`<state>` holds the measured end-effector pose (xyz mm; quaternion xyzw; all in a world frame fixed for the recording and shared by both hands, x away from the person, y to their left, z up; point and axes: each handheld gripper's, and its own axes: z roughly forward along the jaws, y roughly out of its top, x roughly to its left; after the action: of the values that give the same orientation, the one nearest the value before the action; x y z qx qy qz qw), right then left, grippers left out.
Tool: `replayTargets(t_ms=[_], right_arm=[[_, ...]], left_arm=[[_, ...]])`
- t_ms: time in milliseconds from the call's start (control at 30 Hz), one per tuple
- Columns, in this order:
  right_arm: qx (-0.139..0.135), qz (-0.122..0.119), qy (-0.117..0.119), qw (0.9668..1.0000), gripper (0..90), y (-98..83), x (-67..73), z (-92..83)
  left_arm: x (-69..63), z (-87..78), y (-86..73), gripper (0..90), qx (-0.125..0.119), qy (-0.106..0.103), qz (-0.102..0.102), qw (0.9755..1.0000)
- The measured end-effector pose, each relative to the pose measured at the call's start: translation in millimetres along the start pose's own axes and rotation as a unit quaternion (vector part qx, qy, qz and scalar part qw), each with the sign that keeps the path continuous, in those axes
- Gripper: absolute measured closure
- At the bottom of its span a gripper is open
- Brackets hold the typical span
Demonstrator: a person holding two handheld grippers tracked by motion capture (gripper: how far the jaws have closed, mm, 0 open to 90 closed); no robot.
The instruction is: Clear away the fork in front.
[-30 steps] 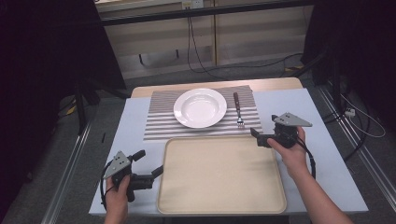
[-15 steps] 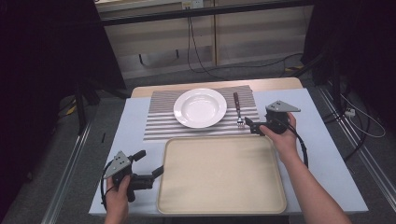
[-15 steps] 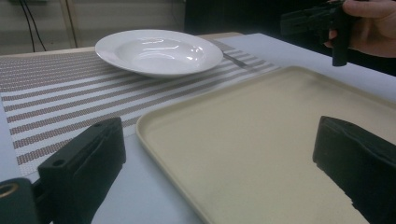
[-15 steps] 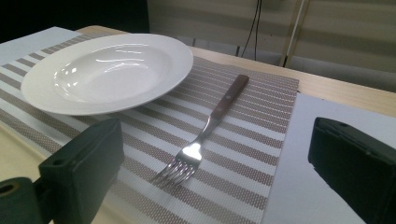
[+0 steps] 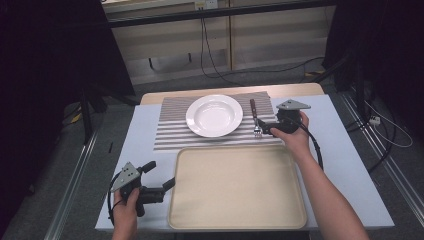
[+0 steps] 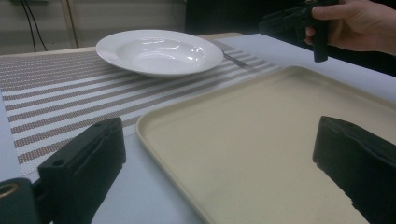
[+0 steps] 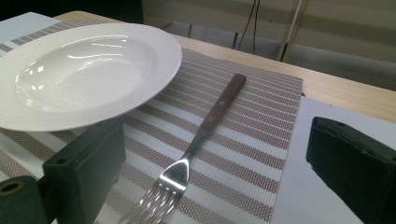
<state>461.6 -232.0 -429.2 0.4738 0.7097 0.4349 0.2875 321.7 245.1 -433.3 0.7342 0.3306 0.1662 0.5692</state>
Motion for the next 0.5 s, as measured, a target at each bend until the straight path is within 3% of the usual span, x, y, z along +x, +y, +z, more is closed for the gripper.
replayTargets(t_ms=[233,367,500], right_arm=[[0.01,0.007,-0.006,0.9999,4.3,8.6,-8.5,14.8],[0.032,-0.006,-0.012,0.9994,4.7,12.4,-9.2,23.7],[0.041,-0.007,-0.005,0.9991,11.9,14.7,-8.5,32.8]], left_arm=[[0.7,-0.5,-0.1,2.7,0.0,0.002,0.001,1.0],[0.6,-1.1,-0.3,2.8,0.0,0.002,0.001,1.0],[0.3,-1.8,-0.8,2.8,0.003,0.002,0.002,1.0]])
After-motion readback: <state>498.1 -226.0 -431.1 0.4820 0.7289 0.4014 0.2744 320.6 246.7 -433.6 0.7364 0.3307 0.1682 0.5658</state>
